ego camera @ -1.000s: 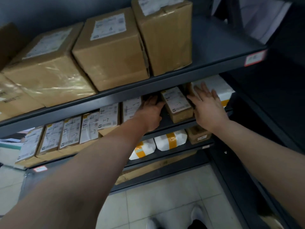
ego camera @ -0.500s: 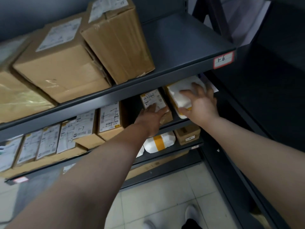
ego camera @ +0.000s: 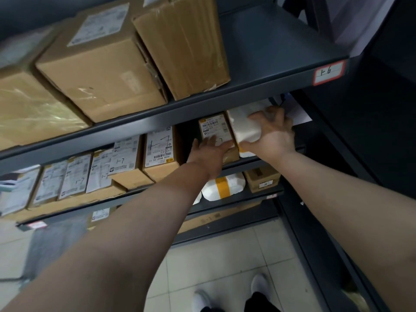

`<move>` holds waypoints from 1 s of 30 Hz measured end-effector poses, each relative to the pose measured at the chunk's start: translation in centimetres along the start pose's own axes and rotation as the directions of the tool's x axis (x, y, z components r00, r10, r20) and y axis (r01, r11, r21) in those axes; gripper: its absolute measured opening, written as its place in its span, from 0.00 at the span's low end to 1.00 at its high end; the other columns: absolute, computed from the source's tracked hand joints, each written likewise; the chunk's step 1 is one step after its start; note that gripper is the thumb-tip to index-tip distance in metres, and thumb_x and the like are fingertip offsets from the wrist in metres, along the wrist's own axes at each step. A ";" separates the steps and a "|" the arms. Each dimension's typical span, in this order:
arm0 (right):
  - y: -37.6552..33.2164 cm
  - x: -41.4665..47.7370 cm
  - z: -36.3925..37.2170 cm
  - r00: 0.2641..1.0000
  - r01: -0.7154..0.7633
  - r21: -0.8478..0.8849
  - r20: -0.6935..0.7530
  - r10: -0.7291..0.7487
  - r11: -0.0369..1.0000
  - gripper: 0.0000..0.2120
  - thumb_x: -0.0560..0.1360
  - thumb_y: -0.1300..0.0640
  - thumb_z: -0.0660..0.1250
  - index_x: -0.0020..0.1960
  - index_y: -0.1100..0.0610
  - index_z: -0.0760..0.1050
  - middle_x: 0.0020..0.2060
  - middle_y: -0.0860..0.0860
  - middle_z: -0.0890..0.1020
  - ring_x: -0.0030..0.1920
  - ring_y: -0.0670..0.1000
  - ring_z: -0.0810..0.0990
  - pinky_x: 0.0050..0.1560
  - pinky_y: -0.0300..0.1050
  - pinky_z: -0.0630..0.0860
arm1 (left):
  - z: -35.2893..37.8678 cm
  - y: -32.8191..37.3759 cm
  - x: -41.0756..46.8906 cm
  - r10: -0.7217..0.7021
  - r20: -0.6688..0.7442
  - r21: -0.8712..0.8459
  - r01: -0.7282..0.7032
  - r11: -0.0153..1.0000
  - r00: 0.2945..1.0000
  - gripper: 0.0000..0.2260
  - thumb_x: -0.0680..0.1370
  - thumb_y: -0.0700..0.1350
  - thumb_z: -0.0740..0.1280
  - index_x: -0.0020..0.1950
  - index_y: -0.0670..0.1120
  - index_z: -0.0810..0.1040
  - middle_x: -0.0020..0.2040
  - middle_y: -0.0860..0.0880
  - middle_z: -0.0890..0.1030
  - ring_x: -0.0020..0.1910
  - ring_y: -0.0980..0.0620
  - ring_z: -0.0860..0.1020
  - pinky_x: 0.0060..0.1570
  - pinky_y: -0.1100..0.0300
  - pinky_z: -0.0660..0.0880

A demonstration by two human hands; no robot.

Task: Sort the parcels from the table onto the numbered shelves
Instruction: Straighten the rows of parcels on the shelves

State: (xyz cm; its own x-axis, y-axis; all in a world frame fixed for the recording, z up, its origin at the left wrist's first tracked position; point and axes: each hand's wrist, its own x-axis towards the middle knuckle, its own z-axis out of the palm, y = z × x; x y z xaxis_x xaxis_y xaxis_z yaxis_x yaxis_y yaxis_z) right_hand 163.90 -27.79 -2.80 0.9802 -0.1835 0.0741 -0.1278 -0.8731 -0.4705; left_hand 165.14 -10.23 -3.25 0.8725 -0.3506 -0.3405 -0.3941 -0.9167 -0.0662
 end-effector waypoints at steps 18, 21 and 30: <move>-4.4 -0.9 1.9 0.998 -0.018 0.092 0.057 0.013 0.996 0.28 0.65 0.36 0.73 0.60 0.40 0.67 0.66 0.49 0.58 0.63 0.58 0.62 0.55 0.54 0.67 | 0.2 -3.7 -2.6 -0.076 -0.057 0.075 0.081 0.994 0.995 0.33 0.78 0.41 0.63 0.77 0.62 0.54 0.78 0.44 0.58 0.78 0.43 0.51 0.74 0.38 0.39; -4.8 -1.0 2.1 0.997 -0.003 0.085 0.072 -0.003 0.996 0.29 0.66 0.37 0.72 0.62 0.41 0.66 0.66 0.50 0.58 0.63 0.59 0.61 0.56 0.55 0.68 | 0.3 -3.8 -2.9 -0.103 -0.043 0.053 0.106 0.993 0.994 0.33 0.78 0.41 0.63 0.78 0.62 0.53 0.78 0.44 0.57 0.79 0.43 0.50 0.73 0.39 0.37; -4.7 -5.0 3.0 0.986 0.127 -0.080 -0.096 -0.134 0.989 0.40 0.66 0.33 0.70 0.73 0.45 0.60 0.74 0.54 0.56 0.71 0.63 0.58 0.62 0.63 0.65 | 1.1 -4.4 -6.9 -0.042 -0.178 0.014 0.045 0.999 0.983 0.34 0.77 0.35 0.61 0.79 0.54 0.53 0.79 0.45 0.56 0.79 0.46 0.50 0.76 0.42 0.42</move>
State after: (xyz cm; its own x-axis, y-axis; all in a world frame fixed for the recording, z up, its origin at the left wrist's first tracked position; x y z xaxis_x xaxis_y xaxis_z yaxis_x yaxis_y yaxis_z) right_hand 160.00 -21.43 -3.63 0.9695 -0.1073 0.2202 -0.0144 -0.9224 -0.3860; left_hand 160.54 -3.57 -1.62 0.9255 -0.3406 -0.1655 -0.3586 -0.9287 -0.0940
